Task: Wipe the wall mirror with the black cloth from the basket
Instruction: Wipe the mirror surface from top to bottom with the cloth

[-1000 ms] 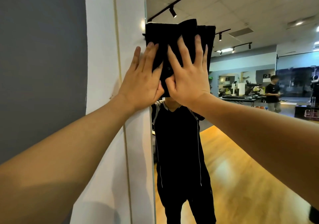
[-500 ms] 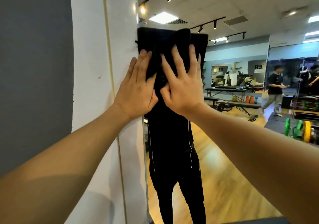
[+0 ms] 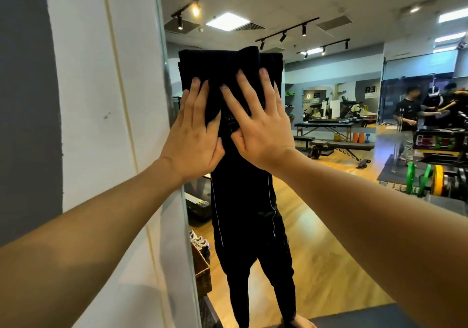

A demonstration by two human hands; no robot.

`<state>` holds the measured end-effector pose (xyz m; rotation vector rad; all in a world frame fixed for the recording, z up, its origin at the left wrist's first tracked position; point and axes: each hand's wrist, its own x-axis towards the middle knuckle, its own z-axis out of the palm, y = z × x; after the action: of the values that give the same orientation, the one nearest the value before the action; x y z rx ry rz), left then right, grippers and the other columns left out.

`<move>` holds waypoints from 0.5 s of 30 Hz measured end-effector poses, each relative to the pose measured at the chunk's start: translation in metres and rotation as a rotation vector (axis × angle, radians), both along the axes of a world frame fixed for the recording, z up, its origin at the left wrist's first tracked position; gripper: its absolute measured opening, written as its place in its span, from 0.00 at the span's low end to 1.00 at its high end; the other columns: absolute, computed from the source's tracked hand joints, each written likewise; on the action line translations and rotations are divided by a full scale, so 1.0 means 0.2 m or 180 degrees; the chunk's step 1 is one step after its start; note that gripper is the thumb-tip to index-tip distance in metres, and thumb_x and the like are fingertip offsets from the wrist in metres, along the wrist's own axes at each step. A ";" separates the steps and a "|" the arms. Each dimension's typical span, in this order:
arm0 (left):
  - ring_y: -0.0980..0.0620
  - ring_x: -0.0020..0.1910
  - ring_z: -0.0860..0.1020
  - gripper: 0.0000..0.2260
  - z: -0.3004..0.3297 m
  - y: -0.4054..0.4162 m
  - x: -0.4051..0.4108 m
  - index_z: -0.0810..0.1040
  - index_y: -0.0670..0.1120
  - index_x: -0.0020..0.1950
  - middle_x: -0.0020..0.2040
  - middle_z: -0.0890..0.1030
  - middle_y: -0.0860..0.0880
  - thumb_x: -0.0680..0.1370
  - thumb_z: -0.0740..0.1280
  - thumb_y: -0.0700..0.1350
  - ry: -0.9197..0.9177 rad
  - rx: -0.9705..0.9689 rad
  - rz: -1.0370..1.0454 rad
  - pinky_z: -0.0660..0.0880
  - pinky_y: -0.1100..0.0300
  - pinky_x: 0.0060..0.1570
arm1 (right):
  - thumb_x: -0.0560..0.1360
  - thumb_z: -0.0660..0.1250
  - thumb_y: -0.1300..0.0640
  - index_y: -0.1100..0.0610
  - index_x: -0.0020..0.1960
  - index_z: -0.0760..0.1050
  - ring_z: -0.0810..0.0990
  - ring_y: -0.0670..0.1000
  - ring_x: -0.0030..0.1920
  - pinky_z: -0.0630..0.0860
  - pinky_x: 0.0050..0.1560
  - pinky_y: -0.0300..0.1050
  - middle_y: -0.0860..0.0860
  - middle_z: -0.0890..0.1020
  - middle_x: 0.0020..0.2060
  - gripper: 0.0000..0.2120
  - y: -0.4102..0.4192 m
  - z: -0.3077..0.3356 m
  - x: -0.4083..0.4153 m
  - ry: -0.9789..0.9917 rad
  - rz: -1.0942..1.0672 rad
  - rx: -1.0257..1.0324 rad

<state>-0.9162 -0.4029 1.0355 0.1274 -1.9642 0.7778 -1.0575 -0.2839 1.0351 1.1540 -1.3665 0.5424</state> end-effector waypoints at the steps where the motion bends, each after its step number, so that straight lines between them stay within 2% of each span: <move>1: 0.32 0.81 0.46 0.35 0.00 0.03 -0.03 0.41 0.47 0.82 0.80 0.50 0.31 0.80 0.55 0.52 -0.0028 0.0015 -0.0017 0.44 0.41 0.80 | 0.76 0.62 0.49 0.52 0.82 0.59 0.51 0.70 0.80 0.48 0.80 0.64 0.59 0.58 0.81 0.35 0.03 0.00 -0.04 -0.0001 0.0007 -0.0004; 5: 0.31 0.80 0.45 0.37 -0.02 0.18 -0.20 0.42 0.45 0.82 0.80 0.48 0.32 0.79 0.58 0.51 -0.0131 -0.0014 -0.0046 0.43 0.41 0.80 | 0.77 0.59 0.50 0.53 0.82 0.60 0.52 0.70 0.80 0.50 0.80 0.64 0.59 0.60 0.81 0.33 0.19 -0.03 -0.22 -0.0018 -0.0051 -0.0040; 9: 0.30 0.80 0.46 0.36 -0.05 0.37 -0.42 0.49 0.42 0.82 0.80 0.50 0.30 0.79 0.60 0.52 -0.0185 0.0000 -0.0066 0.48 0.37 0.80 | 0.79 0.57 0.49 0.53 0.82 0.60 0.53 0.70 0.80 0.53 0.79 0.66 0.60 0.60 0.80 0.31 0.39 -0.06 -0.44 -0.0009 -0.0140 -0.0020; 15: 0.30 0.80 0.47 0.34 -0.08 0.68 -0.78 0.54 0.41 0.82 0.80 0.50 0.30 0.79 0.60 0.52 -0.0253 0.0052 -0.0065 0.52 0.36 0.79 | 0.80 0.59 0.49 0.53 0.82 0.58 0.53 0.70 0.80 0.52 0.80 0.65 0.61 0.60 0.80 0.32 0.71 -0.09 -0.80 -0.0060 -0.0146 -0.0041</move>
<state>-1.0722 -0.2674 1.0204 0.0871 -2.0443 0.7639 -1.2169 -0.1416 1.0163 1.1067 -1.4005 0.5296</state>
